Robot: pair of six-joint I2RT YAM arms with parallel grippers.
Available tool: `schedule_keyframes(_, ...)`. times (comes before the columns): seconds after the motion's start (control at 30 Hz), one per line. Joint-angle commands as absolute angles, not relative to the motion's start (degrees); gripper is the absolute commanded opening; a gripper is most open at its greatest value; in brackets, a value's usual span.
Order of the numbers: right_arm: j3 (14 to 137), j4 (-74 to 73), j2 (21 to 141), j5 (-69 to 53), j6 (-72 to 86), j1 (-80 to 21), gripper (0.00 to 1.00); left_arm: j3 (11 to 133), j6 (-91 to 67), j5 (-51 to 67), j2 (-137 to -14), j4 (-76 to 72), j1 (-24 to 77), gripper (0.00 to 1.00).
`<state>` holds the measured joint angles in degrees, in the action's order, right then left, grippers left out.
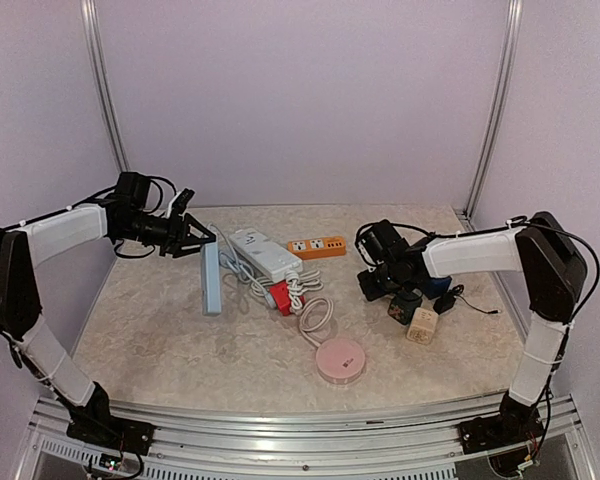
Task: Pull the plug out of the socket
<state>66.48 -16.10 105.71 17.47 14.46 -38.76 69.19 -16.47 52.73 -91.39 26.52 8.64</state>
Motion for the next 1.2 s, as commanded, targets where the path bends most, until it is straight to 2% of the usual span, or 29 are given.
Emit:
schedule_keyframes(0.0,66.4,-17.4,107.0,18.1,15.0,-37.2,0.12,71.9,-15.7,50.8,-95.1,27.4,7.8,0.29)
schedule_keyframes(0.37,63.6,-17.0,106.2,18.3,15.1,-36.4,0.29,74.5,-12.8,45.1,-102.8,34.0,7.6,0.33)
schedule_keyframes(0.57,63.0,-16.5,106.0,18.4,15.4,-36.1,0.47,76.1,-10.8,39.4,-105.3,37.5,8.4,0.38)
schedule_keyframes(0.67,62.7,-16.5,105.1,18.6,15.5,-36.0,0.6,77.0,-9.9,35.1,-106.1,39.7,9.3,0.44)
schedule_keyframes(0.7,62.6,-16.4,104.8,18.5,15.5,-36.0,0.67,77.1,-9.6,34.1,-106.4,40.0,9.5,0.48)
schedule_keyframes(0.8,62.2,-16.2,103.6,18.5,15.4,-36.0,0.77,77.4,-9.2,32.3,-106.9,40.8,9.9,0.61)
schedule_keyframes(1.0,62.0,-16.1,101.3,17.4,15.2,-36.0,0.85,77.8,-9.0,31.1,-107.4,41.3,9.9,0.75)
schedule_keyframes(1.17,61.9,-15.8,97.9,14.8,14.0,-36.0,0.84,77.6,-9.2,28.9,-105.4,40.8,9.3,0.85)
